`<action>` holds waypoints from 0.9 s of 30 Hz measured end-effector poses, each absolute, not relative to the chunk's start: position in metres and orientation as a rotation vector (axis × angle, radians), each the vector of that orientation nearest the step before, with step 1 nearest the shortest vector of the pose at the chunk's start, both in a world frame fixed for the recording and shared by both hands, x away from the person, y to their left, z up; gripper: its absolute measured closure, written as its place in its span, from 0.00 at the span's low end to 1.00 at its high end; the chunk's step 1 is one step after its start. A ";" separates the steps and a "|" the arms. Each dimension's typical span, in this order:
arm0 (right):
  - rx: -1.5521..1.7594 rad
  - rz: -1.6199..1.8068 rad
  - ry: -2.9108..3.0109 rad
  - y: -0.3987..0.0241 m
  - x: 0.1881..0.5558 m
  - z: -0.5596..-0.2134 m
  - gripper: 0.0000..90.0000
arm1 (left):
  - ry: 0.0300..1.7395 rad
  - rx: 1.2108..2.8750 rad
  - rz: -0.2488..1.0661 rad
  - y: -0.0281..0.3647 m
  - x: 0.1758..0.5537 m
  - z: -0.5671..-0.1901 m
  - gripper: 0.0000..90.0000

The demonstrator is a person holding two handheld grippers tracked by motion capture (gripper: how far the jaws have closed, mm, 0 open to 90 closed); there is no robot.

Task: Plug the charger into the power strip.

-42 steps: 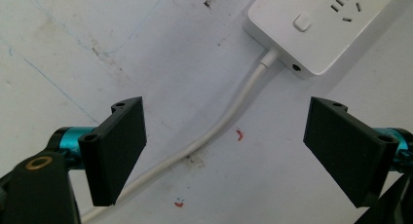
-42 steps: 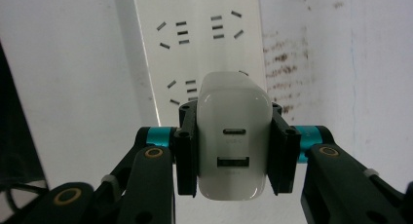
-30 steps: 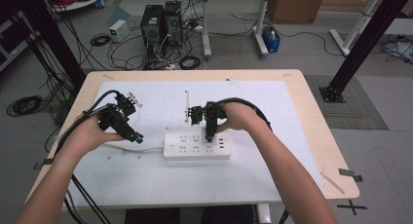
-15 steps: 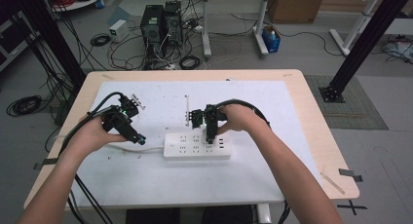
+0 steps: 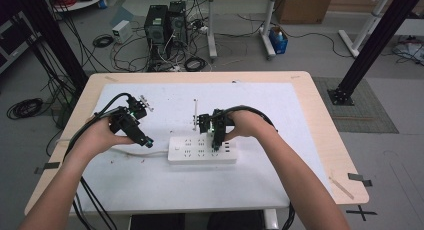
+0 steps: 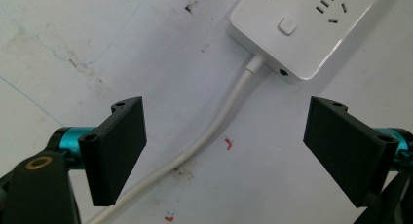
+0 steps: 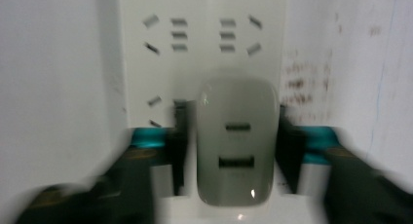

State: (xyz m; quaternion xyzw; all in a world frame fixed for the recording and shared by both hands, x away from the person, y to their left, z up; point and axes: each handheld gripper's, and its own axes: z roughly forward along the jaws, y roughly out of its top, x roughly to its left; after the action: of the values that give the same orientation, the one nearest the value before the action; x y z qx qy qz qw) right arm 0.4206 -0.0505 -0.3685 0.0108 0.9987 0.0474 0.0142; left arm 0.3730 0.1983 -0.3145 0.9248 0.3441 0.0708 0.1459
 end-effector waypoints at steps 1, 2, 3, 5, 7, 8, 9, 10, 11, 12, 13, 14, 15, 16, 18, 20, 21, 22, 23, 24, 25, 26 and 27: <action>0.249 0.188 3.144 -0.058 0.426 -0.360 0.31 | 1.011 2.652 0.209 0.201 0.375 -0.314 0.17; 0.298 0.255 3.130 -0.067 0.424 -0.349 0.31 | 1.008 2.655 0.206 0.202 0.375 -0.314 0.17; 0.298 0.255 3.130 -0.067 0.424 -0.349 0.31 | 1.008 2.655 0.206 0.202 0.375 -0.314 0.17; 0.427 0.315 3.104 -0.083 0.423 -0.333 0.28 | 1.012 2.664 0.214 0.203 0.378 -0.313 0.17; 0.608 0.361 3.034 -0.104 0.423 -0.316 0.25 | 1.024 2.663 0.234 0.204 0.381 -0.311 0.17; 0.837 0.380 2.929 -0.129 0.421 -0.302 0.25 | 1.029 2.654 0.237 0.204 0.381 -0.310 0.17; 0.983 0.379 2.874 -0.142 0.420 -0.296 0.25 | 1.032 2.642 0.244 0.204 0.382 -0.309 0.17; 1.102 0.381 2.818 -0.155 0.420 -0.292 0.25 | 1.028 2.649 0.251 0.204 0.382 -0.308 0.17; 1.102 0.381 2.818 -0.155 0.420 -0.292 0.25 | 1.029 2.645 0.262 0.202 0.383 -0.308 0.17; 1.253 0.383 2.738 -0.170 0.418 -0.288 0.25 | 1.026 2.653 0.264 0.202 0.383 -0.307 0.17; 1.430 0.368 2.668 -0.191 0.416 -0.286 0.23 | 1.025 2.661 0.279 0.201 0.385 -0.307 0.17; 1.430 0.368 2.668 -0.191 0.416 -0.286 0.23 | 1.025 2.661 0.279 0.201 0.385 -0.307 0.17; 1.520 0.347 2.620 -0.209 0.412 -0.287 0.23 | 1.022 2.663 0.284 0.200 0.386 -0.306 0.17; 1.520 0.347 2.620 -0.209 0.412 -0.287 0.23 | 1.025 2.656 0.281 0.200 0.387 -0.306 0.17; 1.596 0.339 2.590 -0.222 0.409 -0.288 0.23 | 1.025 2.651 0.288 0.198 0.388 -0.305 0.17; 1.654 0.334 2.559 -0.232 0.408 -0.290 0.23 | 1.021 2.656 0.292 0.196 0.390 -0.304 0.17; 1.673 0.333 2.551 -0.235 0.407 -0.291 0.23 | 1.030 2.643 0.295 0.194 0.389 -0.304 0.17; 1.684 0.334 2.543 -0.239 0.407 -0.291 0.23 | 1.021 2.655 0.297 0.194 0.390 -0.303 0.17; 1.704 0.351 2.527 -0.242 0.406 -0.291 0.23 | 1.027 2.650 0.300 0.193 0.390 -0.303 0.17; 1.726 0.379 2.509 -0.249 0.406 -0.292 0.23 | 1.022 2.660 0.300 0.193 0.391 -0.303 0.17; 1.726 0.379 2.509 -0.249 0.406 -0.292 0.23 | 1.027 2.654 0.303 0.192 0.391 -0.302 0.17; 1.726 0.383 2.504 -0.251 0.405 -0.291 0.23 | 1.028 2.651 0.302 0.192 0.391 -0.302 0.17; 1.729 0.382 2.499 -0.252 0.405 -0.291 0.23 | 1.030 2.645 0.301 0.192 0.390 -0.302 0.17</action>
State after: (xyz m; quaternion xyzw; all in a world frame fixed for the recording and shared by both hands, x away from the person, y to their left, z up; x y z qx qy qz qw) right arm 0.4051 -0.2522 -0.2913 0.5641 0.8153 0.1246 0.0391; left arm 0.3905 0.1917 -0.3016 0.9170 0.3573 0.1045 0.1432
